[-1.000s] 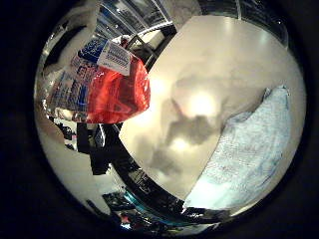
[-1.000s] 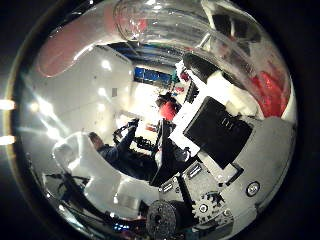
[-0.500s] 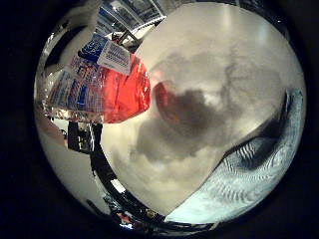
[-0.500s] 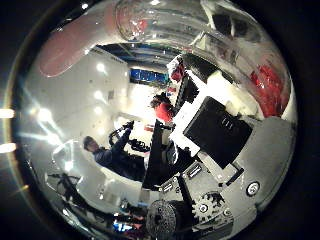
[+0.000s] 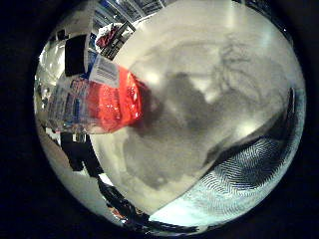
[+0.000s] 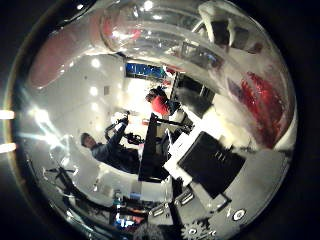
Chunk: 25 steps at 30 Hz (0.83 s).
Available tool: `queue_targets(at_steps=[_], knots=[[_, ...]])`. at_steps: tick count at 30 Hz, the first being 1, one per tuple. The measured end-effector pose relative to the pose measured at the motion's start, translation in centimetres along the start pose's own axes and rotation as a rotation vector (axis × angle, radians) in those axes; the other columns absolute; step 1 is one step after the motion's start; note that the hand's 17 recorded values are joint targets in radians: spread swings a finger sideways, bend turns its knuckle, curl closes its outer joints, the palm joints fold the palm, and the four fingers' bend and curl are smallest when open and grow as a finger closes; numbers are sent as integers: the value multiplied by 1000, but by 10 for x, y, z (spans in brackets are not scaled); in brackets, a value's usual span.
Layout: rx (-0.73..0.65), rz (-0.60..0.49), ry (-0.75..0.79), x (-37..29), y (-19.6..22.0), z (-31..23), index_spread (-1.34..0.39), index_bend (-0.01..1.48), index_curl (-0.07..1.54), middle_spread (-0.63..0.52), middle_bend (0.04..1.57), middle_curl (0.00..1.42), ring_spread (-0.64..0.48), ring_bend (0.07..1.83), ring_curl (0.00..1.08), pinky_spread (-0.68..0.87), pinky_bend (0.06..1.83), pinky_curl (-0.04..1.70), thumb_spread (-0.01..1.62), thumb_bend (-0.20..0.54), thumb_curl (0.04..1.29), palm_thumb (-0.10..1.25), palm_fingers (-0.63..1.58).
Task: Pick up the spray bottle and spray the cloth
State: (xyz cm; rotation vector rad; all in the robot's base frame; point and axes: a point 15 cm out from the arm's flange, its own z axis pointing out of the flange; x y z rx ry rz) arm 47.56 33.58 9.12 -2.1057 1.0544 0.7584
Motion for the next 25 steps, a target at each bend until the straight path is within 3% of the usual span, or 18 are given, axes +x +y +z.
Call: queue_targets(at_steps=[2,5,8,19,25], knots=[[-24,-18,17,2,4,-2,-405,372,550,-89,681,418,-153,902,490,-184,686,931,997,-36,498,733,-25],[-53,-31,36,5,9,-5,-411,288,463,-47,499,350,-71,677,374,127,526,780,993,-36,434,691,-69],[-56,-40,56,8,8,-16,-408,195,412,-16,368,315,-14,525,311,278,434,662,988,-32,393,670,-44],[-18,-1,145,50,16,-87,-401,159,311,-2,228,309,31,366,257,355,359,459,975,-27,336,644,45],[-1,23,204,60,42,-137,-391,162,295,-2,205,318,36,332,251,354,345,409,978,-24,328,650,84]])
